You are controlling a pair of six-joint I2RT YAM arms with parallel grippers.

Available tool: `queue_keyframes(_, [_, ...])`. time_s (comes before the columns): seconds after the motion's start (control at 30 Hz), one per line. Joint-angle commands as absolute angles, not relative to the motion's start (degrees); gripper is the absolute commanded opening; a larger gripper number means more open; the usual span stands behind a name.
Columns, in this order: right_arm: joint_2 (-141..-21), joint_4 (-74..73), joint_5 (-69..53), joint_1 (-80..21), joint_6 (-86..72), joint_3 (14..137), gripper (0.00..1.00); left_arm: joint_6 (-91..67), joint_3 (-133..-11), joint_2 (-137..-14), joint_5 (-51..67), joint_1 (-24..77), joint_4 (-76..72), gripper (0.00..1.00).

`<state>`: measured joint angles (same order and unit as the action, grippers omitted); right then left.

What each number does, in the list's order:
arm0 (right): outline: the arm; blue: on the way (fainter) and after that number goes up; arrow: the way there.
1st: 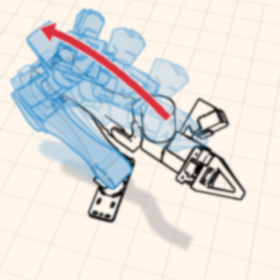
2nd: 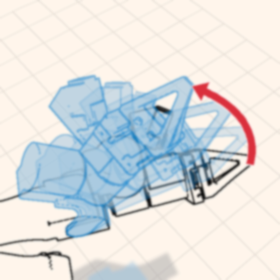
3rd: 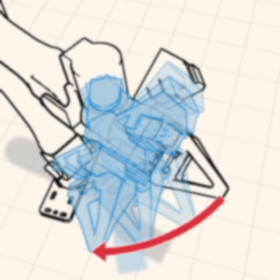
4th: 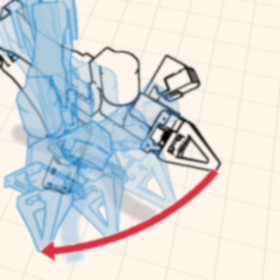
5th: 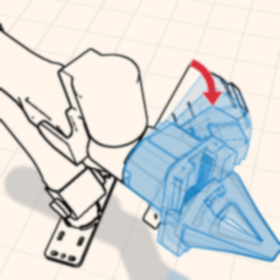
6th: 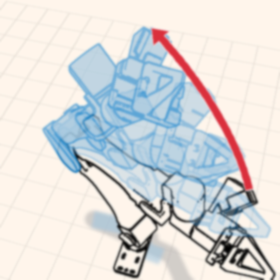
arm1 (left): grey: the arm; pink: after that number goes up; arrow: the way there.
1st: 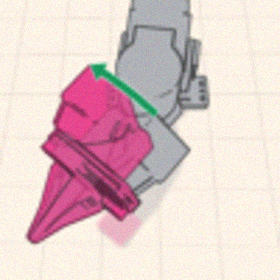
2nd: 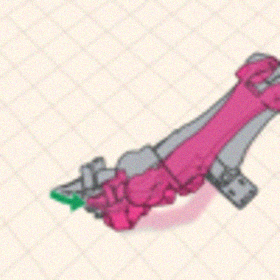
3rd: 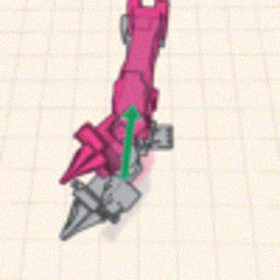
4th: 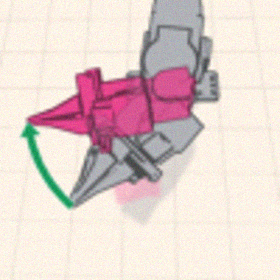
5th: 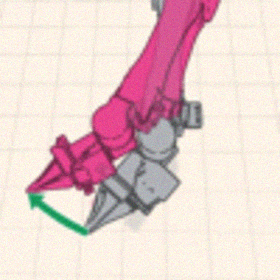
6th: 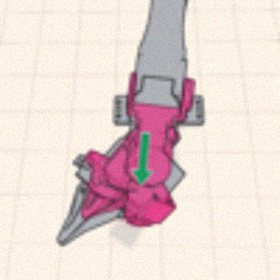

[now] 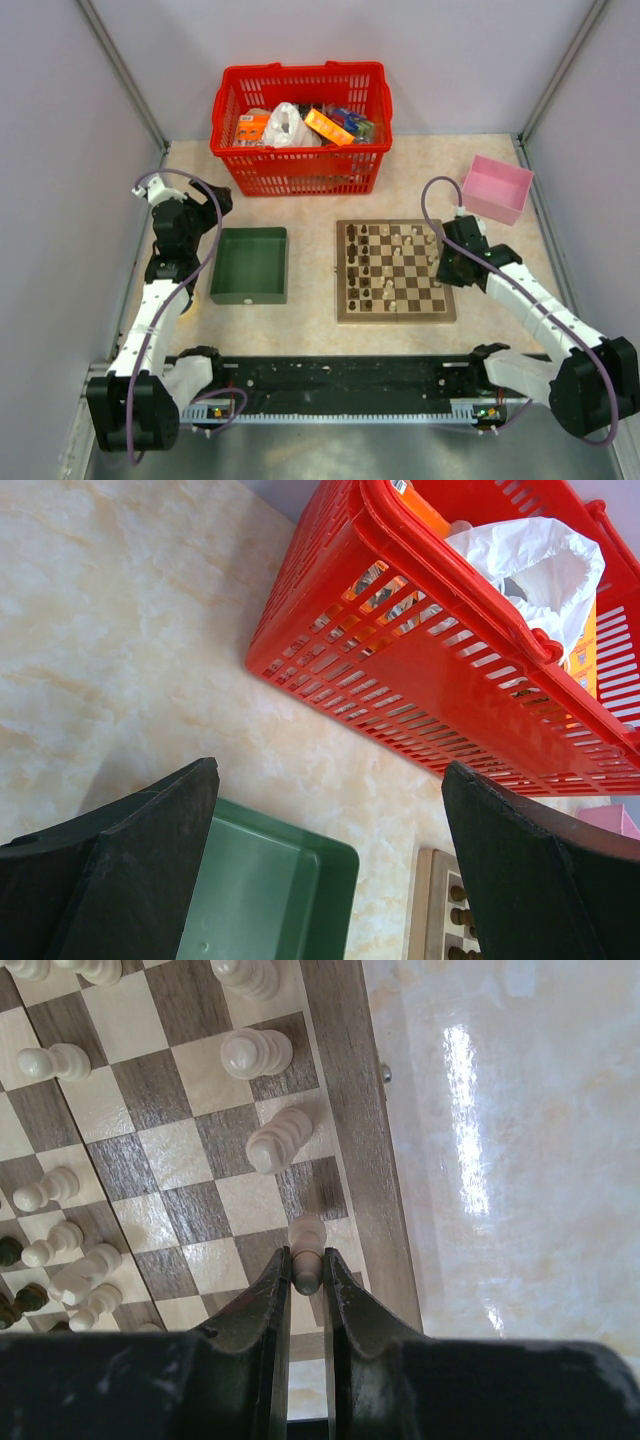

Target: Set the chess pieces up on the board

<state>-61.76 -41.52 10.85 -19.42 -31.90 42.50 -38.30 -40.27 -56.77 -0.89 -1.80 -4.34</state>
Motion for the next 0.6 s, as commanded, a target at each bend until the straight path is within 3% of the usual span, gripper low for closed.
queue_keyframes(0.0, [-62.93,-37.09,9.84,-18.46,-31.12,41.84,0.11,-38.5,-40.43,-56.25,-0.62,-2.11,-7.21,0.99])
queue_keyframes(0.57, [-65.92,-35.51,9.58,-17.67,-28.92,41.31,0.12,-38.58,-39.99,-56.87,-0.7,-2.02,-7.38,0.99])
